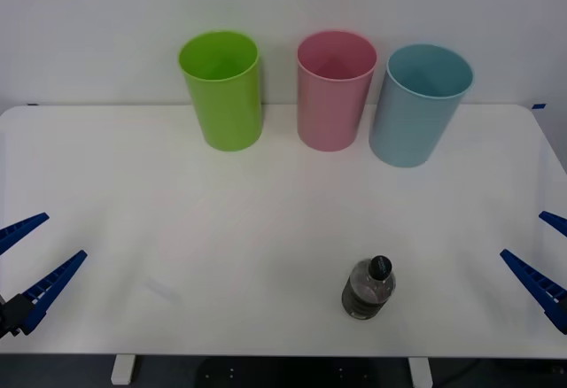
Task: Grasp the object on the table and drop it into the matching bin: aluminum can to the light blue bin, PET bottle to the pink bin.
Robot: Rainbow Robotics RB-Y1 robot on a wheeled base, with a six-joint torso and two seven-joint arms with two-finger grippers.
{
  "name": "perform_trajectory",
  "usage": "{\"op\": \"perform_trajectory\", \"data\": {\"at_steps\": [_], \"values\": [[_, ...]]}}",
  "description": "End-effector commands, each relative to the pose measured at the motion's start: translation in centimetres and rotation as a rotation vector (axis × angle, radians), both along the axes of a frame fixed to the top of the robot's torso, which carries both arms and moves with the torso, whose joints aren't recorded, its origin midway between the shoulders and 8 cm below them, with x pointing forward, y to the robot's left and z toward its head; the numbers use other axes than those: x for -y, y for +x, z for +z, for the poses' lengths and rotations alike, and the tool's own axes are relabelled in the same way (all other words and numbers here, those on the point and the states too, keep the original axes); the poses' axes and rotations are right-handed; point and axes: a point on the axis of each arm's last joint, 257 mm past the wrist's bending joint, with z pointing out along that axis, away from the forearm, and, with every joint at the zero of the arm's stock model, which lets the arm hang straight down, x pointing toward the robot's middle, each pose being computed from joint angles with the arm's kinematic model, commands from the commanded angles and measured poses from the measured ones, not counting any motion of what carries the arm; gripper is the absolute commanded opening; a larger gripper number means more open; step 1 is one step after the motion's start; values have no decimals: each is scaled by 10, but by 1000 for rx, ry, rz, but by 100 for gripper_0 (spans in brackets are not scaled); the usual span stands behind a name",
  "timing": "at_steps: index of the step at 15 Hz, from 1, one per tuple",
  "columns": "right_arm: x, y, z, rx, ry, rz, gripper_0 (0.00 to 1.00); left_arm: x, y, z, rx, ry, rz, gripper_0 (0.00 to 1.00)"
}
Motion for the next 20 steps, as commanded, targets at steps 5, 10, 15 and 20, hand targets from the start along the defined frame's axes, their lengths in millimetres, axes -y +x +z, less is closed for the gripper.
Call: {"op": "perform_trajectory", "data": {"at_steps": [5, 10, 15, 20], "values": [[2, -2, -11, -24, 7, -10, 100, 0, 0, 0, 0, 0, 0, 100], [-2, -13, -21, -47, -35, 26, 100, 0, 0, 0, 0, 0, 0, 100], [-12, -34, -37, -7, -171, 96, 100, 0, 0, 0, 0, 0, 0, 100], [-22, -47, -55, 15, -273, 153, 100, 0, 0, 0, 0, 0, 0, 100]]}}
